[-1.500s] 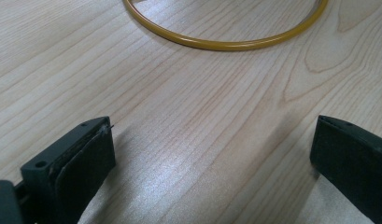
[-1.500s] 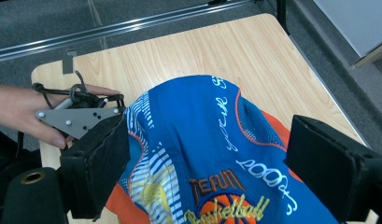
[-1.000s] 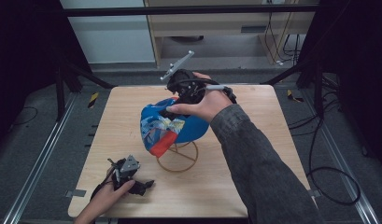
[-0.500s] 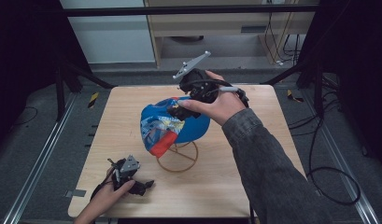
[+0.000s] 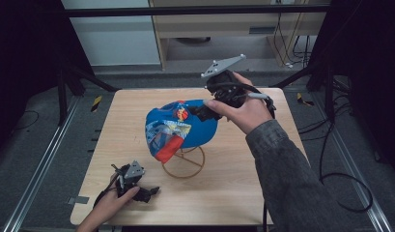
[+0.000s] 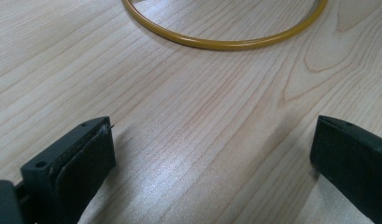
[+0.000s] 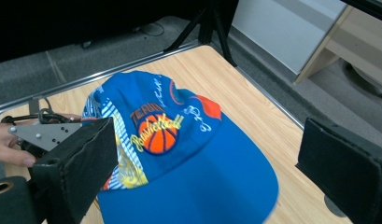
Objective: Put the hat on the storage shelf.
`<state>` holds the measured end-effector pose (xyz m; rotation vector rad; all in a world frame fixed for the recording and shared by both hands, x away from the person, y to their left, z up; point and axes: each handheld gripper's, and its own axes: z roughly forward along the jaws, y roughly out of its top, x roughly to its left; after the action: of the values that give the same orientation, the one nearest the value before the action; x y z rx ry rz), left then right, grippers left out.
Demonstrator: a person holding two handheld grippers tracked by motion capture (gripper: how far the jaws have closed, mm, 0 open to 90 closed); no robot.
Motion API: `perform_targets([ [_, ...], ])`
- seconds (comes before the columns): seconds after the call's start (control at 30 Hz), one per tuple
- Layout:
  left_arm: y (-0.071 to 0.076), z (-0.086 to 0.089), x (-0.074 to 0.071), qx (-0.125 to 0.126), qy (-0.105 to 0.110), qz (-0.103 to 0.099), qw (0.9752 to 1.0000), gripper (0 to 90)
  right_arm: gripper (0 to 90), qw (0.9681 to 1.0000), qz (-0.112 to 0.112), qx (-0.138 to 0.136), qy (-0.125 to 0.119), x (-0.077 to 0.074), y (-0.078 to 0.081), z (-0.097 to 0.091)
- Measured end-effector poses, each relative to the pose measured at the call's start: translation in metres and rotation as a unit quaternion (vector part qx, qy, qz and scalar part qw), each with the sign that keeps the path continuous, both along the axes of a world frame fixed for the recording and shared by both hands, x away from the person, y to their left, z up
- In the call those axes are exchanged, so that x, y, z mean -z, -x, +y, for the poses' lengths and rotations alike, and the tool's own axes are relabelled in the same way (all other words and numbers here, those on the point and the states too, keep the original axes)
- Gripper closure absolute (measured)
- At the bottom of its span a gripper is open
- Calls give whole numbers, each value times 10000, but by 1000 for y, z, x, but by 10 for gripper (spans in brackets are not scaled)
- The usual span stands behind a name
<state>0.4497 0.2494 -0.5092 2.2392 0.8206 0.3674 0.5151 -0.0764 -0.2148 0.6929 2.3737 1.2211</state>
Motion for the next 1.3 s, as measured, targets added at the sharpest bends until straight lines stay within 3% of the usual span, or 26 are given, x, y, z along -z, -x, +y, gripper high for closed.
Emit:
perform_targets([
  [0.63,0,0,0,-1,-1,3,10000,0,39,9991,-16,419,-61,3,6,-47],
  [0.93,0,0,0,-6,-2,3,10000,0,39,9974,-99,700,-143,4,12,-71],
  [1.3,0,0,0,-9,-2,3,10000,0,40,9951,-17,975,-188,12,16,-94],
])
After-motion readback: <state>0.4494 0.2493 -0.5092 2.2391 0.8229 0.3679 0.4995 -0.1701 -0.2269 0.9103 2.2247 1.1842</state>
